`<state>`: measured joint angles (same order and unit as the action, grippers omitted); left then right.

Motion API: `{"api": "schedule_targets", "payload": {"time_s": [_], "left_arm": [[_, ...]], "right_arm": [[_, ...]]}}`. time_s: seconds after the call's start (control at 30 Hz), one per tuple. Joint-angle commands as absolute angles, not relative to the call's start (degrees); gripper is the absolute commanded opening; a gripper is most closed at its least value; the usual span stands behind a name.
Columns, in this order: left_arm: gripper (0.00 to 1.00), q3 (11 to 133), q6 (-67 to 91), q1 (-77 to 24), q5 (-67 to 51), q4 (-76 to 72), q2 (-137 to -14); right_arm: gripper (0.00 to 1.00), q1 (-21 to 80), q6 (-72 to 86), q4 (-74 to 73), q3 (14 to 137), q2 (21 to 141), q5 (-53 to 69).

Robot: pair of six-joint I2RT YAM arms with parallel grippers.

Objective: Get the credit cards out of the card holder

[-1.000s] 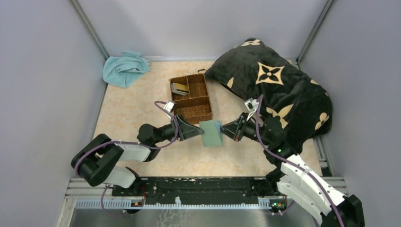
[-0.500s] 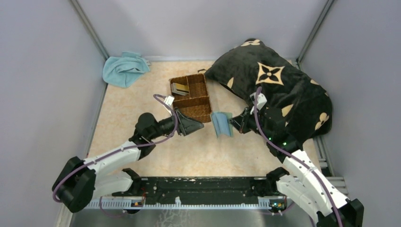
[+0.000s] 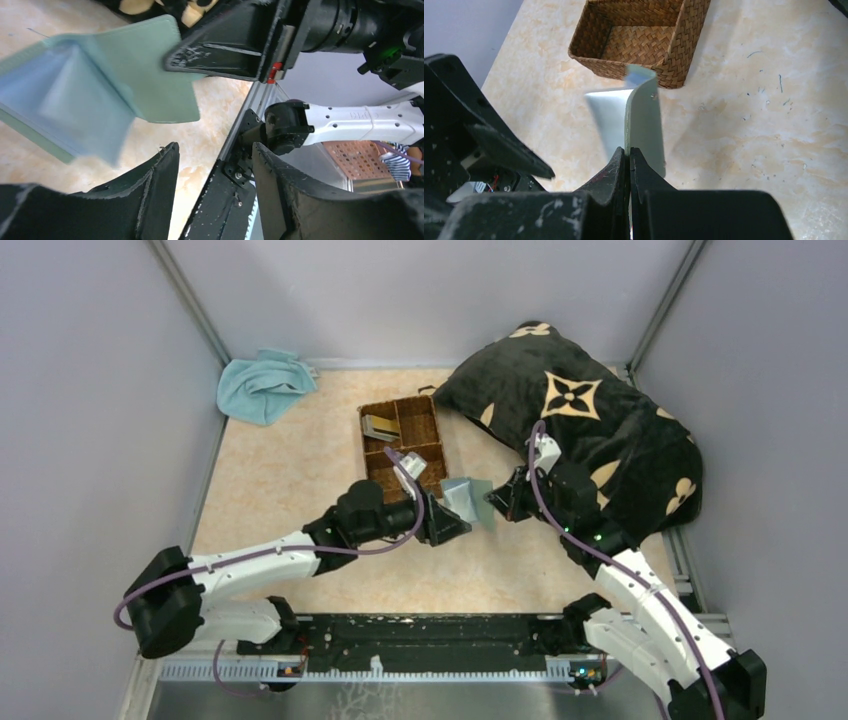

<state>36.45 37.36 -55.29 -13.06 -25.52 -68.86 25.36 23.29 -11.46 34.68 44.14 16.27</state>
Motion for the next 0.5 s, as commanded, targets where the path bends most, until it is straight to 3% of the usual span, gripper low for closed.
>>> {"api": "schedule_targets", "payload": {"time_s": [0.0,0.2,0.47], "left_arm": [[0.63,39.6,35.6,-58.1,-10.2,-25.4,-72.2],[0.66,36.3,33.9,-58.0,-3.4,-24.7,-69.5],[0.76,33.8,31.9,-54.8,1.5,-15.3,-60.2]], "right_arm": [[0.0,25.0,25.7,-5.4,35.3,43.4,18.1],[0.0,24.0,26.7,-5.0,35.8,43.3,21.8],[0.0,15.8,36.7,3.6,30.4,52.0,37.1]]}}
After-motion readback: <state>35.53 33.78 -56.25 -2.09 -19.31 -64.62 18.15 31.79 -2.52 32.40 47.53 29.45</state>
